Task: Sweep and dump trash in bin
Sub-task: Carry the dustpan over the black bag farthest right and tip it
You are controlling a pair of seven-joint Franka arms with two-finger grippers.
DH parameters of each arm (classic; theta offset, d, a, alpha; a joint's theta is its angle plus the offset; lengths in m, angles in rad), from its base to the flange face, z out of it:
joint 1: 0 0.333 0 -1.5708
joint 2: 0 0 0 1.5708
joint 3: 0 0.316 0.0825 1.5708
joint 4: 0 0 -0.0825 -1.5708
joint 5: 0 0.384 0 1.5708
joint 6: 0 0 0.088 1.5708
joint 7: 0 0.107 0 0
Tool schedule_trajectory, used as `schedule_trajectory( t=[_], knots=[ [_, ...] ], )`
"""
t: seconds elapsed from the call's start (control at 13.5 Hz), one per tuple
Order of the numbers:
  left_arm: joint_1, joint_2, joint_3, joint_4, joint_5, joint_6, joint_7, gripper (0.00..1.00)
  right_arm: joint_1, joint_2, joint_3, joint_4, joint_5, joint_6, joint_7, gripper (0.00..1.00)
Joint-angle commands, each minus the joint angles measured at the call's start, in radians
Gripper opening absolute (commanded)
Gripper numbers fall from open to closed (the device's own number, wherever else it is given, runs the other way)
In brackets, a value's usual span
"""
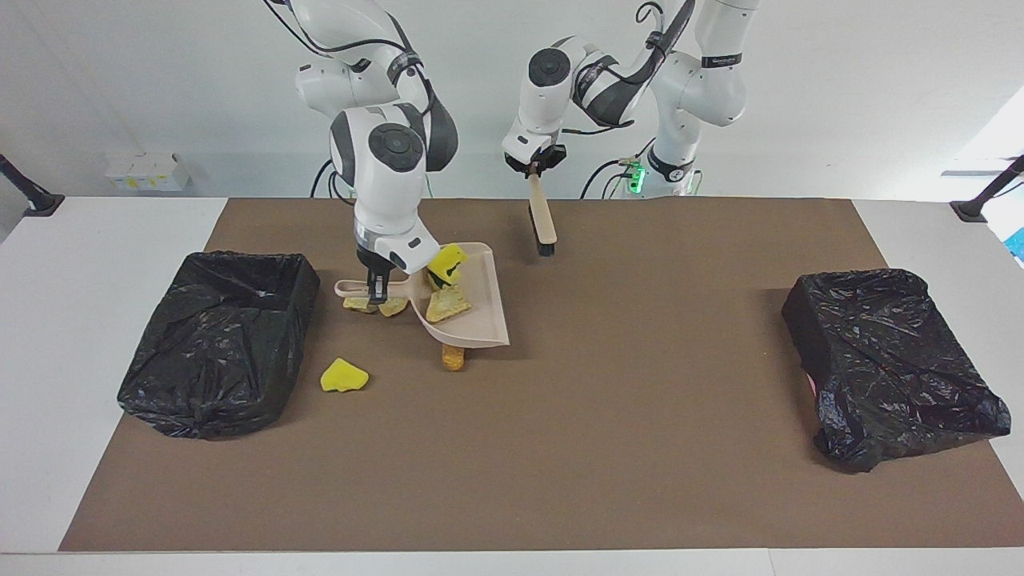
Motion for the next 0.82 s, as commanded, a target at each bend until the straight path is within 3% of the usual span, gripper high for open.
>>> schedule_trajectory(
  t=[0.0, 0.3, 0.74],
  knots=[
    [-0.064, -0.026, 0.012, -0.08, 0.018, 0.106, -0.054, 0.0, -0.076, -0.017, 0.008, 0.057, 0.023, -0.066, -0.155, 0.0],
    [-0.079, 0.014, 0.01, -0.08, 0.018, 0.176, -0.054, 0.0, -0.2, -0.072, 0.001, 0.059, 0.015, -0.069, -0.3, 0.0],
    [-0.113, 0.066, 0.012, -0.077, 0.018, 0.195, -0.048, 0.0, -0.476, -0.071, -0.006, 0.079, 0.02, -0.034, -0.417, 0.0]
  ],
)
